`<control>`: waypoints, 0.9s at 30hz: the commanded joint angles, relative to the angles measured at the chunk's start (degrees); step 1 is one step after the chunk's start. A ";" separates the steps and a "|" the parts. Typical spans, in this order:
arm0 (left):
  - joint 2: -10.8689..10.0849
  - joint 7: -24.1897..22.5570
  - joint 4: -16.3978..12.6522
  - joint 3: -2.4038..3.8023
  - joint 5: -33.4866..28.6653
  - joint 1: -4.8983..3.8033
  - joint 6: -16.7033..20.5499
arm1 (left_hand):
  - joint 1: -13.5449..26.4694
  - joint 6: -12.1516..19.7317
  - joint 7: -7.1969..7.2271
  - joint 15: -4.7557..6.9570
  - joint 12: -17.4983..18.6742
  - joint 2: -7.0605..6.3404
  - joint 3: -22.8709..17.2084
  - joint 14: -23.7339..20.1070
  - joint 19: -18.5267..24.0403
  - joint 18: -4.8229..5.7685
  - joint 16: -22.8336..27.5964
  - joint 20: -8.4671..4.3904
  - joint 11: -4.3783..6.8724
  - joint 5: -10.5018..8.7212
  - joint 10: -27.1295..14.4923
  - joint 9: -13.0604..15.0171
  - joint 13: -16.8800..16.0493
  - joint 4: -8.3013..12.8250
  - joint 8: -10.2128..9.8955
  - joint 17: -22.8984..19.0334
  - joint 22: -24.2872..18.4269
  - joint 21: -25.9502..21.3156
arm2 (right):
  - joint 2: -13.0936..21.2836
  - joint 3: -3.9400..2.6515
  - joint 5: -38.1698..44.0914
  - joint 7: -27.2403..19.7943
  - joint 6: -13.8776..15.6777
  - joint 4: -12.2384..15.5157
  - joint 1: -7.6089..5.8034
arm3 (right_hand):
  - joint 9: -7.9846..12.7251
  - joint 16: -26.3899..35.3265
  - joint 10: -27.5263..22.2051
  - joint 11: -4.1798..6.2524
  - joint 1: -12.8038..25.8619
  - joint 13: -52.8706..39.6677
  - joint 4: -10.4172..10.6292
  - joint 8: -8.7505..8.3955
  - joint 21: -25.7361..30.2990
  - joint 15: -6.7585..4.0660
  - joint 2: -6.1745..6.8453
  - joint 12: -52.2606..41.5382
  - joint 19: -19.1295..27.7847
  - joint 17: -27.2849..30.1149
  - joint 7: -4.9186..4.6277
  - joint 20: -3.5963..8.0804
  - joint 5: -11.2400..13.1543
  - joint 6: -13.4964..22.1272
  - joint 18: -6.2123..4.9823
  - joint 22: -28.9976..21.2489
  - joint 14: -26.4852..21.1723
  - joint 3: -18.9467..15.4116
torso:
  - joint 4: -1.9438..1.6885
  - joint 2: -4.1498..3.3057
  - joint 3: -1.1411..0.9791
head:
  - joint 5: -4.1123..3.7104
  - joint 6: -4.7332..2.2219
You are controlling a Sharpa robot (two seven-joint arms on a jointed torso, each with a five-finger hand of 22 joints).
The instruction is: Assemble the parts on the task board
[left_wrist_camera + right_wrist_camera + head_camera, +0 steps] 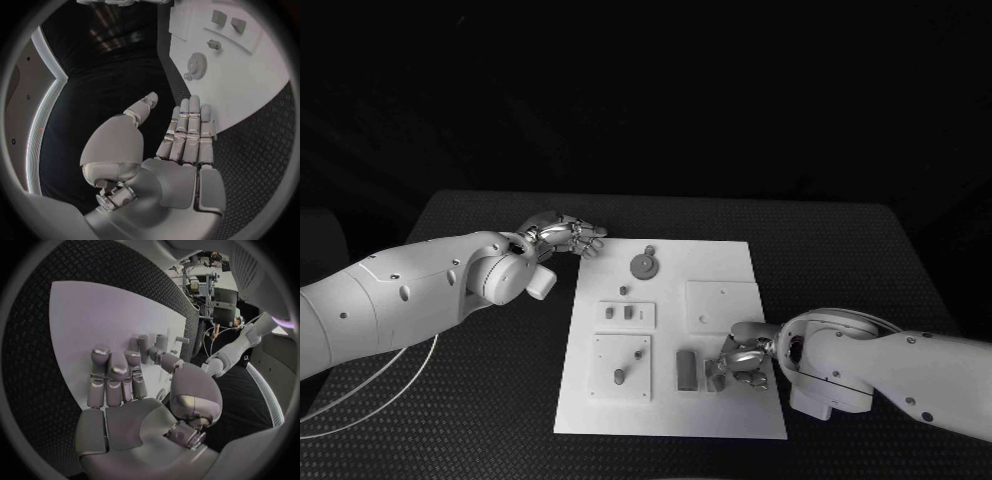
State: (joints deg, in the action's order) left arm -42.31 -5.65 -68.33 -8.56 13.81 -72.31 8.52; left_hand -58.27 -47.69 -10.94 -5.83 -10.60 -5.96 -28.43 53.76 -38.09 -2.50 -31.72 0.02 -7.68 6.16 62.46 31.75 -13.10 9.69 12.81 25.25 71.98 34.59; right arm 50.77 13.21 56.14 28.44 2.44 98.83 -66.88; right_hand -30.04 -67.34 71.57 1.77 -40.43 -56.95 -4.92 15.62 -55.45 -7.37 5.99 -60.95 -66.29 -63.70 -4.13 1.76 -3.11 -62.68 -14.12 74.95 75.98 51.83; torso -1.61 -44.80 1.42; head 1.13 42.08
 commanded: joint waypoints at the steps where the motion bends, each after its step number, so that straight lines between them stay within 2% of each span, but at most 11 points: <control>1: 0.06 -0.28 -0.10 0.02 0.29 -0.02 -0.86 | 0.34 0.30 0.03 0.07 -0.30 0.45 0.16 0.28 -0.24 -0.59 0.22 0.03 0.00 -0.25 -0.31 -0.06 0.09 -0.35 0.36 0.10 0.10 -0.33 | -0.14 0.00 0.29 -1.61 -1.37 0.24 0.03 | 0.09 -0.12 0.46 0.45 0.37 -0.06 -0.66 0.39 -0.34 -0.18 -0.98 -0.25 0.42 -0.04 -0.01 -0.12 0.04 -0.54 -0.88 0.52 -0.06 0.93 | 0.00 0.01 0.01 | -0.04 -0.01; 8: 0.05 -0.20 -0.11 0.02 0.30 -0.02 -0.90 | 0.38 0.32 0.02 0.07 -0.31 0.49 0.16 0.29 -0.25 -0.59 0.26 0.03 0.00 -0.23 -0.32 -0.07 0.10 -0.40 0.36 0.16 0.12 -0.36 | -0.30 -0.02 0.29 -2.39 -1.33 0.34 0.03 | 0.29 -0.10 0.57 0.41 2.38 -0.11 -1.15 0.44 -0.42 -0.14 0.44 -0.18 0.26 0.05 -0.04 -0.27 0.12 -0.60 -0.88 0.50 0.00 0.69 | -0.02 -0.01 0.00 | -0.03 0.00; 12: 0.04 -0.18 -0.09 0.01 0.30 -0.02 -0.87 | 0.39 0.34 0.02 0.07 -0.31 0.49 0.16 0.29 -0.26 -0.59 0.28 0.02 0.00 -0.23 -0.32 -0.07 0.10 -0.41 0.36 0.18 0.13 -0.37 | -0.32 -0.02 -0.23 -2.82 -1.62 0.30 0.03 | 0.34 -0.08 0.65 0.43 4.23 -0.14 -0.13 0.52 -0.42 -0.20 4.52 -0.11 -0.02 0.13 -0.03 -0.26 0.29 -0.55 -0.88 0.36 0.08 -0.89 | -0.02 0.00 0.02 | -0.03 0.02; 17: 0.07 -0.16 -0.09 0.01 0.31 -0.02 -0.90 | 0.39 0.34 0.02 0.07 -0.32 0.49 0.16 0.30 -0.26 -0.59 0.30 0.02 0.00 -0.22 -0.33 -0.08 0.10 -0.42 0.36 0.21 0.14 -0.38 | -0.34 -0.03 -0.27 -2.95 -1.62 0.22 0.03 | 0.19 -0.08 0.69 0.47 4.58 -0.19 1.80 0.71 -0.36 -0.37 7.62 -0.01 -0.37 0.20 0.00 0.03 0.33 -0.30 -0.88 0.15 0.11 -2.00 | 0.00 0.00 0.02 | 0.00 0.00; 22: 0.04 -0.13 -0.09 0.01 0.31 -0.02 -0.89 | 0.40 0.35 0.01 0.07 -0.32 0.49 0.17 0.30 -0.26 -0.59 0.32 0.02 0.00 -0.22 -0.34 -0.08 0.11 -0.43 0.36 0.23 0.15 -0.39 | -0.32 -0.03 -0.27 -2.96 -1.66 0.07 0.03 | 0.05 -0.06 0.65 0.46 4.62 -0.25 2.82 0.84 -0.29 -0.43 8.60 0.05 -0.42 0.23 -0.01 0.16 0.32 -0.09 -0.88 0.06 0.08 -3.11 | 0.00 -0.01 0.00 | 0.02 0.02; 27: 0.02 -0.13 -0.11 0.00 0.32 -0.02 -0.90 | 0.40 0.36 0.01 0.07 -0.33 0.48 0.17 0.30 -0.26 -0.59 0.35 0.02 0.00 -0.22 -0.34 -0.09 0.11 -0.44 0.36 0.26 0.16 -0.41 | -0.21 -0.03 -0.27 -3.07 -1.86 -0.09 0.02 | -0.05 -0.07 0.64 0.49 4.18 -0.30 3.13 0.93 -0.26 -0.46 8.64 0.07 -0.41 0.24 0.01 0.27 0.32 0.03 -0.88 0.02 0.06 -3.59 | 0.04 0.01 -0.03 | 0.05 0.00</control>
State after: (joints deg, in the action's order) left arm -42.33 -5.49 -68.32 -8.57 13.87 -72.31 8.44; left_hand -58.04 -47.69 -10.95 -5.83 -10.60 -5.73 -28.28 53.76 -38.09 -2.50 -31.72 0.02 -7.68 6.16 62.46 31.76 -13.06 9.53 12.81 25.41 72.09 34.38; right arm 50.69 13.22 56.15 27.07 1.64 98.54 -66.87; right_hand -30.02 -67.34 71.79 1.98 -36.09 -57.15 -1.87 16.26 -55.67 -7.31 14.50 -60.94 -66.52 -63.53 -4.11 1.96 -3.11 -63.10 -14.12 74.93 76.02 48.48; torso -1.60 -44.80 1.42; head 1.16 42.10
